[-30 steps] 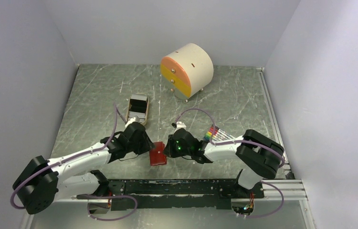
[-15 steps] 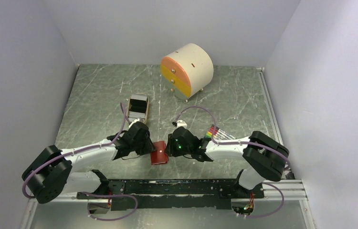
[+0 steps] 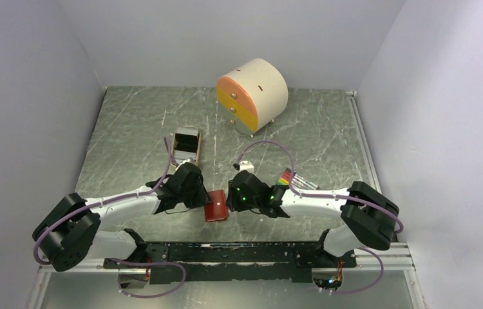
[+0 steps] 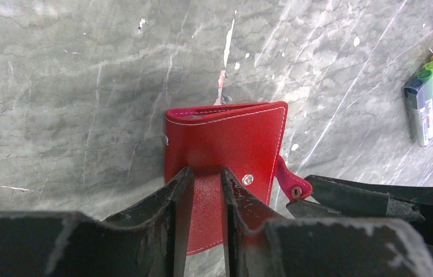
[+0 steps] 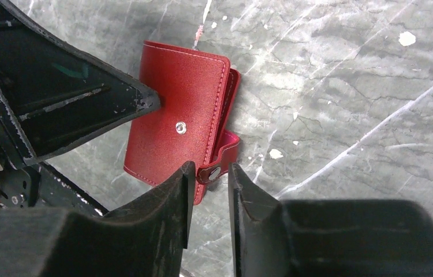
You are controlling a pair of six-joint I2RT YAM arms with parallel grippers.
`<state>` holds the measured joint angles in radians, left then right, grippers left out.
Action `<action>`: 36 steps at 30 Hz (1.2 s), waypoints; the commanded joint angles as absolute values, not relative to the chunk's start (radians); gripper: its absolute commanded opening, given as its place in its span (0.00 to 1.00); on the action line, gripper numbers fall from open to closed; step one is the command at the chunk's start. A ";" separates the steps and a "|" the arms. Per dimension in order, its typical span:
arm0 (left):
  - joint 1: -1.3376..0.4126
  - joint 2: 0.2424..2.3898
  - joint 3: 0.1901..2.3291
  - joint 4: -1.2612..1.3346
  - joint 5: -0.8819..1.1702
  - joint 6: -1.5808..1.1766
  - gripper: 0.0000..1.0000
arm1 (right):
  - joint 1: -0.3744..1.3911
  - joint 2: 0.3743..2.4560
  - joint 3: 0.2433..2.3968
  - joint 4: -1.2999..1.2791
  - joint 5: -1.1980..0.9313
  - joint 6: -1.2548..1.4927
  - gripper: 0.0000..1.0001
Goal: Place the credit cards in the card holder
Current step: Close the card holder at the center of the board.
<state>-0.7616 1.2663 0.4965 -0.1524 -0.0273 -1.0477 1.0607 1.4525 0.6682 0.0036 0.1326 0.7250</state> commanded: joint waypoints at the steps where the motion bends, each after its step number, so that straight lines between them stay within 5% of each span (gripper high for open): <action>1: -0.757 1.291 0.490 -0.187 -0.014 -1.026 0.30 | 1.073 1.456 0.687 -0.017 0.159 0.722 0.27; 5: -0.757 1.279 0.486 -0.193 -0.019 -1.031 0.30 | 1.085 1.437 0.707 -0.060 0.190 0.714 0.21; 8: -0.757 1.276 0.490 -0.196 -0.019 -1.032 0.30 | 1.090 1.424 0.727 -0.094 0.208 0.714 0.34; 12: -0.757 1.271 0.491 -0.198 -0.018 -1.034 0.30 | 1.092 1.434 0.721 -0.090 0.209 0.725 0.36; 21: -0.757 1.262 0.490 -0.201 -0.018 -1.035 0.30 | 1.102 1.437 0.735 -0.093 0.230 0.708 0.10; 25: -0.757 1.264 0.497 -0.213 -0.021 -1.031 0.30 | 1.102 1.433 0.744 -0.108 0.239 0.704 0.09; 30: -0.757 1.248 0.493 -0.219 -0.026 -1.032 0.30 | 1.101 1.436 0.753 -0.130 0.263 0.703 0.22; 36: -0.757 1.243 0.491 -0.220 -0.025 -1.035 0.30 | 1.101 1.435 0.751 -0.106 0.255 0.699 0.02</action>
<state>-0.7609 1.2530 0.4965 -0.1646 -0.0246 -1.0466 1.0973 1.4445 0.7296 -0.1120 0.2367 0.7059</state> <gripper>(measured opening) 0.301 0.071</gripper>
